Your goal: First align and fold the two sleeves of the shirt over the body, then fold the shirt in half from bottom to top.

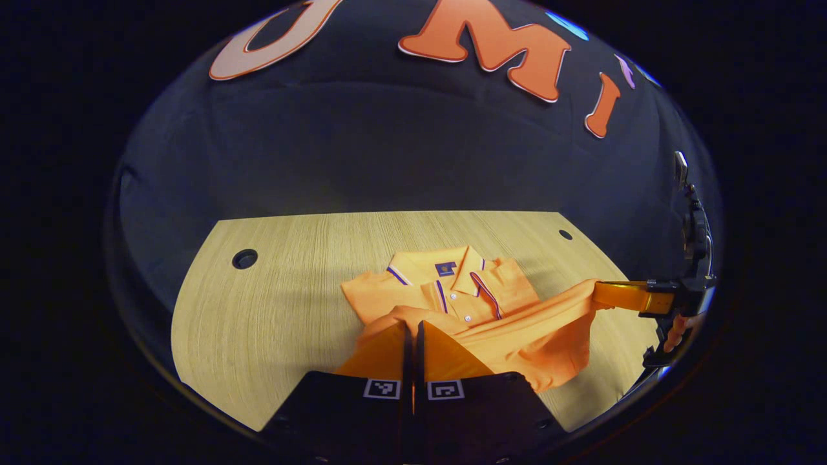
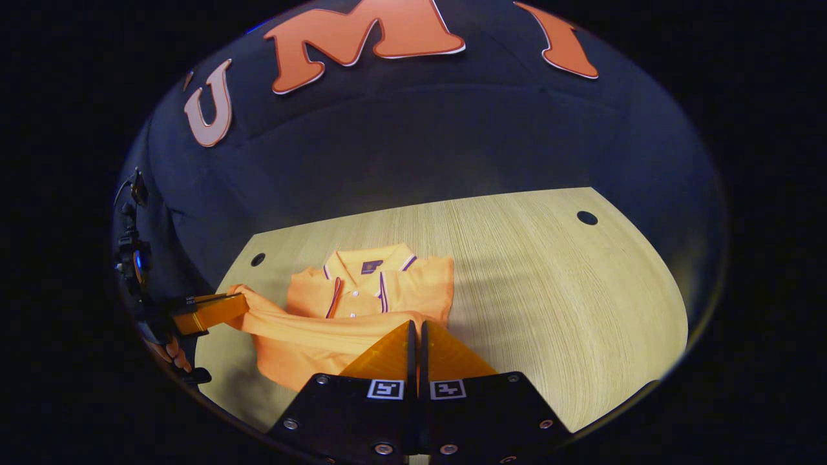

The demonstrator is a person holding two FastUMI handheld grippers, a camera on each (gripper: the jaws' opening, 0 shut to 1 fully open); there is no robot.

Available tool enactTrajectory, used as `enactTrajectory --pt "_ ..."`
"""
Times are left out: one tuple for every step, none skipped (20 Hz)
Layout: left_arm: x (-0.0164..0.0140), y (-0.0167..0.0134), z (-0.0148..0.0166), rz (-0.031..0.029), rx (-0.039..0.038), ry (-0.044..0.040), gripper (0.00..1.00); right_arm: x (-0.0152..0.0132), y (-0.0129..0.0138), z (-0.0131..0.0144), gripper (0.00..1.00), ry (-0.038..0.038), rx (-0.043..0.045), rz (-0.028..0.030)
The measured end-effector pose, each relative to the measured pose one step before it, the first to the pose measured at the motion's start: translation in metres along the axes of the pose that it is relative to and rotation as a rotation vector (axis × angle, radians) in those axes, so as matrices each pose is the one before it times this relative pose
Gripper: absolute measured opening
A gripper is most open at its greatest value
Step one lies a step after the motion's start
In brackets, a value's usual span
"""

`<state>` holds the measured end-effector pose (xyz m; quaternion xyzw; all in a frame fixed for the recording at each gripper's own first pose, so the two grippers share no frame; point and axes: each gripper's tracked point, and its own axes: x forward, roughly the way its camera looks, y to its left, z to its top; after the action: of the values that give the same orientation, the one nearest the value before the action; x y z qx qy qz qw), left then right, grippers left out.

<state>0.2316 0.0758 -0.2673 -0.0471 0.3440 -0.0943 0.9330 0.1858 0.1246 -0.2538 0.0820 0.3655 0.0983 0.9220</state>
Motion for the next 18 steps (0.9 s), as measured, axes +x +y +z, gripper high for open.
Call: enactTrajectory --pt "0.01121 0.00573 0.00422 -0.00075 -0.00501 0.00426 0.01 0.01135 0.00084 0.00623 0.01 0.00101 0.00174 -0.00272" --pt "0.0107 0.00545 0.00451 0.00114 -0.00718 0.00384 0.01 0.01093 0.00191 0.00491 0.01 0.00592 -0.0018 -0.0022" --pt "0.01084 0.00463 0.00374 -0.0035 -0.01221 0.00722 0.01 0.01047 0.00006 0.00516 0.01 0.00573 -0.00142 -0.00344" --pt "0.01185 0.00546 0.00354 0.00415 -0.00894 0.00757 0.01 0.01127 0.00103 0.00331 0.01 0.00964 -0.00042 -0.00004" --pt "0.00995 0.00698 0.00144 0.00755 -0.00785 0.01925 0.01 0.01139 -0.00063 0.00354 0.01 0.00878 0.00248 -0.00499" --pt "0.01048 0.00335 0.00393 -0.00385 -0.00678 0.01097 0.01 0.01266 0.00027 0.00408 0.01 0.00816 0.00283 -0.0072" --pt "0.00956 0.00359 0.0047 0.00062 -0.00492 0.00506 0.01 0.0097 -0.00079 0.00318 0.01 0.00726 0.00057 -0.00688" --pt "0.00943 0.00227 0.00445 -0.00354 0.0005 0.00209 0.01 0.01 -0.0004 0.00358 0.0 0.00699 0.00017 -0.0055" --pt "0.00887 0.00127 0.00287 0.00106 0.00699 0.00779 0.01 0.00826 -0.00168 0.00312 0.01 0.00556 -0.0011 -0.00794" --pt "0.00841 -0.00013 0.00129 -0.00212 0.00666 0.00613 0.01 0.00881 -0.00163 0.00252 0.01 0.00422 0.00168 -0.00836" --pt "0.00617 0.00102 0.00176 0.00392 0.00734 0.004 0.01 0.00534 -0.00128 0.00161 0.01 0.0075 0.00479 -0.00454" --pt "0.00632 0.00229 0.00021 0.00807 0.00198 -0.00161 0.01 0.00318 -0.00126 0.00225 0.0 0.00342 0.0052 -0.00314" --pt "0.0044 0.00126 0.00029 0.00959 0.00264 0.00596 0.01 0.00427 -0.00057 0.00162 0.01 0.00785 0.0074 0.00162" --pt "0.00442 0.00191 -0.00207 0.00952 0.00019 0.00503 0.01 0.0032 0.00051 0.00203 0.0 0.00559 0.0101 0.00239" --pt "0.00228 0.00042 -0.00276 0.00346 0.00237 0.01077 0.02 0.0029 -0.00072 0.00036 0.01 0.00905 0.01369 -0.00402" --pt "-0.00293 0.00329 -0.00086 0.01587 0.00301 0.01132 0.04 0.0038 -0.00142 -0.00374 0.01 0.0152 0.01791 -0.00988" --pt "-0.00173 0.00006 -0.00159 -0.00157 -0.00777 0.00327 0.12 0.00242 -0.00178 -0.00498 0.02 0.02043 0.0128 -0.0115" --pt "-0.00351 0.0019 0.0035 0.0062 -0.01402 -0.01096 0.22 0.00177 -0.00266 -0.00398 0.05 0.00896 0.0077 -0.0157"
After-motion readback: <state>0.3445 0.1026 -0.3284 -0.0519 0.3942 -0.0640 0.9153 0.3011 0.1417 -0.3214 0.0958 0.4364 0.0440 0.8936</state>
